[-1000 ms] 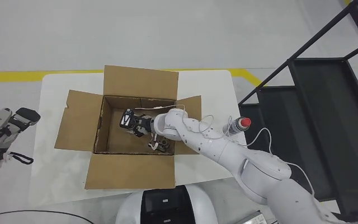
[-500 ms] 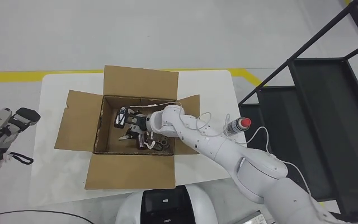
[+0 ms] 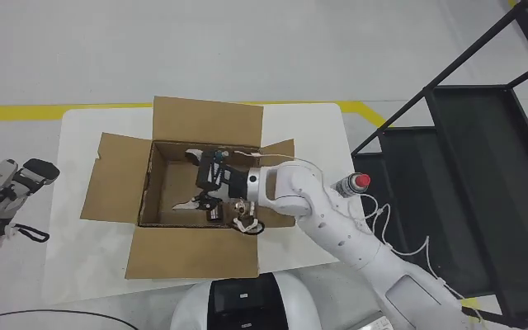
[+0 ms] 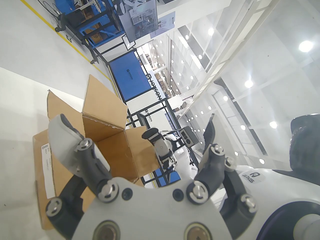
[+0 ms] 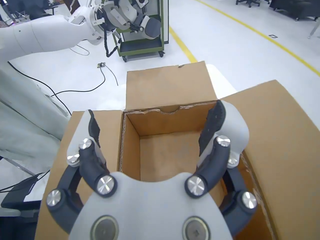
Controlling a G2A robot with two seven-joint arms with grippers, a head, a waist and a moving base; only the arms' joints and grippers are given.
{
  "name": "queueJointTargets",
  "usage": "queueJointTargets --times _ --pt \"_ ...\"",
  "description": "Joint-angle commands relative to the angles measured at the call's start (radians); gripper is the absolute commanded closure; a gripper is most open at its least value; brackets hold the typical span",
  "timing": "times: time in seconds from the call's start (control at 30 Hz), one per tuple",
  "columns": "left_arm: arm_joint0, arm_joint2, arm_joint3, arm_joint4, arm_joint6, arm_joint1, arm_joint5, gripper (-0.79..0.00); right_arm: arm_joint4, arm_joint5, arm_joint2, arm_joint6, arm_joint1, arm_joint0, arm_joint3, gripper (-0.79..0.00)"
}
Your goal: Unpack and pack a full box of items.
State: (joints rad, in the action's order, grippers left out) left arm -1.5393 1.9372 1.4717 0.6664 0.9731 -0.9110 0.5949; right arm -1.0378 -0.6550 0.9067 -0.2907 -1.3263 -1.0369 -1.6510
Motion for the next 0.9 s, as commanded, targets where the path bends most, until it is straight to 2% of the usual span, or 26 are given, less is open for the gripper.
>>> queueJointTargets --times 0.0,0.1,0.27,0.87 --pt "0.000 0.000 0.000 0.000 0.000 0.000 0.000 -0.785 0.002 -0.001 0.088 -0.057 0.025 -0.092 -0.101 -0.785" --pt "0.000 0.000 0.000 0.000 0.000 0.000 0.000 -0.785 0.022 0.008 0.194 -0.130 0.053 -0.197 -0.203 -0.785" --pt "0.000 0.000 0.000 0.000 0.000 0.000 0.000 -0.785 0.053 0.105 0.360 -0.081 0.078 -0.359 -0.297 -0.785" --pt "0.000 0.000 0.000 0.000 0.000 0.000 0.000 -0.785 0.053 0.109 0.367 -0.077 0.079 -0.369 -0.300 -0.785"
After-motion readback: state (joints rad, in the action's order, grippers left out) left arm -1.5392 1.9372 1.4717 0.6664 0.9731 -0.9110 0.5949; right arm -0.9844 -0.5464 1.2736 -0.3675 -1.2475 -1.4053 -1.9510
